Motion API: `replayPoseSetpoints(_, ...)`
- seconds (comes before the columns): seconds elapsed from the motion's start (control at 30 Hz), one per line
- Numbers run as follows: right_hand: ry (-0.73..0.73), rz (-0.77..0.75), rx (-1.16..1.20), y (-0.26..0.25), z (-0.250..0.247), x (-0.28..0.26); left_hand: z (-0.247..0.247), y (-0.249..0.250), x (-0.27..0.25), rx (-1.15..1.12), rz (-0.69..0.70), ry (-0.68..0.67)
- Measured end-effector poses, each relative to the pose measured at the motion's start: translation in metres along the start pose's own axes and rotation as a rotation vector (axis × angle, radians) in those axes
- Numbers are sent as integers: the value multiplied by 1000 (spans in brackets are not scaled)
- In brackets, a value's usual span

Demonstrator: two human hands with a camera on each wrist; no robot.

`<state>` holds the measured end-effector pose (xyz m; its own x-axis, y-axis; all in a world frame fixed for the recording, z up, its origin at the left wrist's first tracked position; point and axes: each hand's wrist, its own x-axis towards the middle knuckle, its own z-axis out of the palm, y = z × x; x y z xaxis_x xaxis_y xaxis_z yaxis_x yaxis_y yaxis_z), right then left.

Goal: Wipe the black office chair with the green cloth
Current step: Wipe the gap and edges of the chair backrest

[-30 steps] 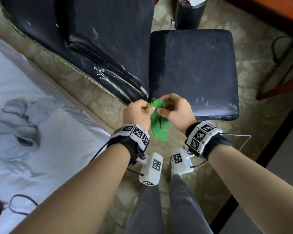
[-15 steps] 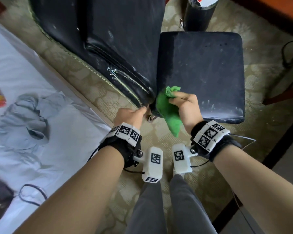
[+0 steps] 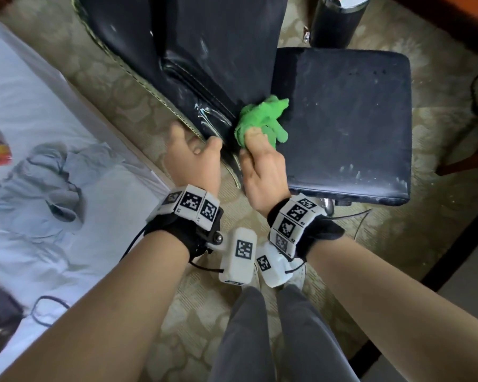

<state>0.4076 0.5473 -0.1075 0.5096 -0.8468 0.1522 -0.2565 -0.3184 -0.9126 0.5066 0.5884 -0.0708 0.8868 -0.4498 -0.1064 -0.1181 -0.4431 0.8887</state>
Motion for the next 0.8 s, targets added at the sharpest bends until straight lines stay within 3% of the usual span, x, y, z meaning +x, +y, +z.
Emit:
replayPoseSetpoints(0.17,69,159,-72,23,-1,-7,3,-1,3,-5,-50,-76)
replayPoseSetpoints(0.27,192,119,-69,22,-4,-7,8,-1,0,-69,-120,-115)
replayPoseSetpoints(0.37,208,43,-120,19,6,-9,17,8,-3,-155,-165,-88)
replayPoseSetpoints(0.5,250,104,-136,40,22,-18,32,12,1,-101,-154,28)
replayPoseSetpoints(0.63,280,155,-101,55,21,-24,32,9,1,-19,-141,33)
replayPoseSetpoints(0.8,356,91,-18,32,22,-15,31,12,-1,-14,-115,40)
